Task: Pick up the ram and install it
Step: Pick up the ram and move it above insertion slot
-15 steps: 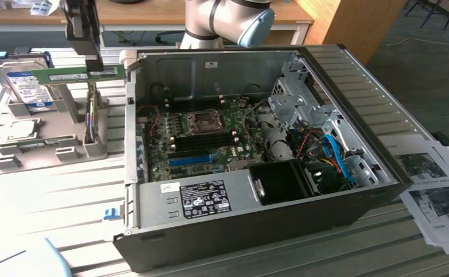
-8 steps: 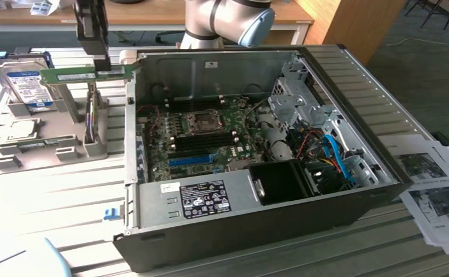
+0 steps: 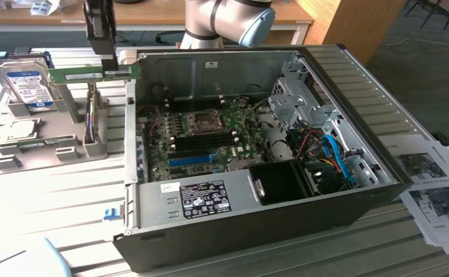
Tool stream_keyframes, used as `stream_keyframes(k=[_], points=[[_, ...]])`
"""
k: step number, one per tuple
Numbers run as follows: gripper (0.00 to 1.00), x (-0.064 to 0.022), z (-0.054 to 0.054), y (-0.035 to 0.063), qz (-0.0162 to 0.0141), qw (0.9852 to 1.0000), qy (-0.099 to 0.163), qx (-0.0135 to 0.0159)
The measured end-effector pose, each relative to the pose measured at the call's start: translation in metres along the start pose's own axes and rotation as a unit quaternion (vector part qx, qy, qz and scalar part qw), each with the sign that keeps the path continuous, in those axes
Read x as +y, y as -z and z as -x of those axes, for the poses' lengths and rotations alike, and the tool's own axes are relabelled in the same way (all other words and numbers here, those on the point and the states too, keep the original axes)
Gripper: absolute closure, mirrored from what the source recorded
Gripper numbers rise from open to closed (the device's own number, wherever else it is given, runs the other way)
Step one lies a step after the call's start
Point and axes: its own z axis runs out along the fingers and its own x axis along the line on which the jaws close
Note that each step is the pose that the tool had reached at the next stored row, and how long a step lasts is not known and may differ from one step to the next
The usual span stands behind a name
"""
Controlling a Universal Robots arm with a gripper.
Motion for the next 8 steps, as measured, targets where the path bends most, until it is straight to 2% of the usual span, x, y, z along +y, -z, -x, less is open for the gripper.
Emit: stream_keyframes(k=[8], points=[[0.89, -0.0101, -0.0003, 0.0005, 0.0000, 1.0000, 0.000, 0.0000]])
